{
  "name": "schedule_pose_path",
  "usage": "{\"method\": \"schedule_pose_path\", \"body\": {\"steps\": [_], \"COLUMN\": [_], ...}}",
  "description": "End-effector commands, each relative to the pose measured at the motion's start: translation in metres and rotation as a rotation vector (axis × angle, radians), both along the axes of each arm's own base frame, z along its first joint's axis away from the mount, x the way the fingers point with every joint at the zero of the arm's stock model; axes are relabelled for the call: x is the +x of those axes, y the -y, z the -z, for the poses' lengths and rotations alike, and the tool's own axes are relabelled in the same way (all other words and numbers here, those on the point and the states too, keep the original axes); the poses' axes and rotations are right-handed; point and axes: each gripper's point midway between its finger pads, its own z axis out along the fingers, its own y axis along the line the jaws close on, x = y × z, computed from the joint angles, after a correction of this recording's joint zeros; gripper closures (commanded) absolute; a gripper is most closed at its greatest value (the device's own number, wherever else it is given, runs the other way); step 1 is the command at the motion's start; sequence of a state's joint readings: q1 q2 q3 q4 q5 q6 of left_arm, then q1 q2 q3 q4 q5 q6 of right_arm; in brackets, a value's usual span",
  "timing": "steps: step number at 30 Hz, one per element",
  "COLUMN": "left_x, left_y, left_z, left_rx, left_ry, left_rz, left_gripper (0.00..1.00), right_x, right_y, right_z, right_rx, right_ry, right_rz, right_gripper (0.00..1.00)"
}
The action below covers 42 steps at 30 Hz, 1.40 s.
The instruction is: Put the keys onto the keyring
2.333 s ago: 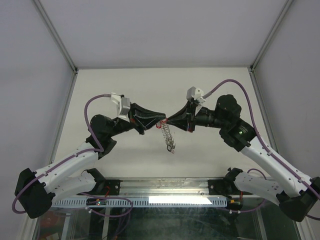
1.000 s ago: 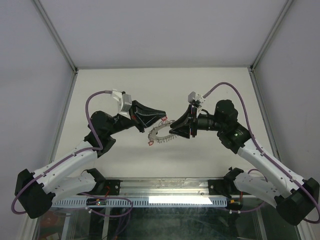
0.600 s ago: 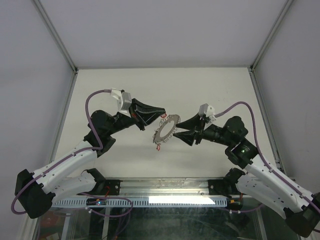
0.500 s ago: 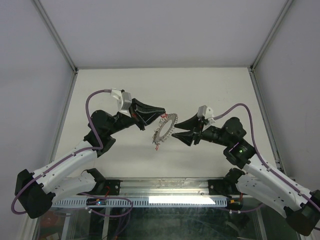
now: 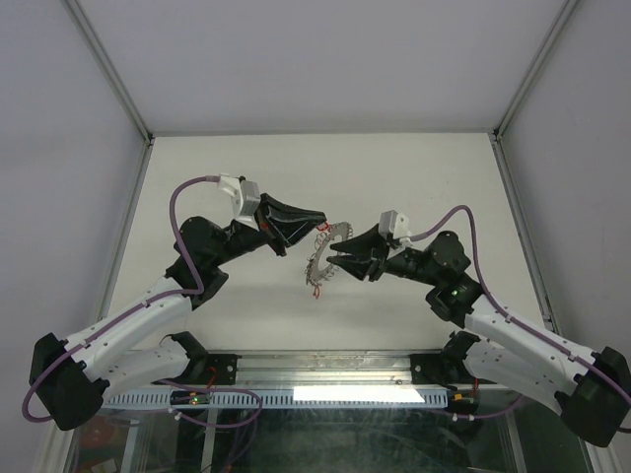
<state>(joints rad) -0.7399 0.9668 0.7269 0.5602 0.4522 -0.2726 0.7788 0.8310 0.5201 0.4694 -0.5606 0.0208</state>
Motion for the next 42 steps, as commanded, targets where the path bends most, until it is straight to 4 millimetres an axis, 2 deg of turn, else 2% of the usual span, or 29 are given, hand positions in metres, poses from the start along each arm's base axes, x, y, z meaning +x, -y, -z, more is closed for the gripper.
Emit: {"method": "schedule_pose_path", "body": {"steps": [1, 12, 25, 35, 42], "left_x": [-0.006, -0.008, -0.010, -0.010, -0.009], "left_y": [-0.007, -0.006, -0.005, -0.004, -0.003], "left_z": [-0.041, -0.042, -0.041, -0.040, -0.039], "left_rx": [-0.082, -0.084, -0.086, -0.084, -0.082], "left_ry": [0.101, 0.104, 0.103, 0.103, 0.100], "left_rz": [-0.007, 0.006, 0.018, 0.020, 0.024], "left_gripper": [1.00, 1.00, 1.00, 1.00, 1.00], "right_x": [0.004, 0.011, 0.015, 0.022, 0.024], "right_y": [0.000, -0.002, -0.004, -0.004, -0.003], "right_z": [-0.037, -0.045, -0.050, -0.054, -0.058], "right_rx": [0.105, 0.139, 0.165, 0.175, 0.189], "right_ry": [0.091, 0.100, 0.088, 0.072, 0.069], "right_rz": [0.023, 0.051, 0.056, 0.090, 0.101], "right_gripper": [0.68, 0.71, 0.65, 0.69, 0.68]}}
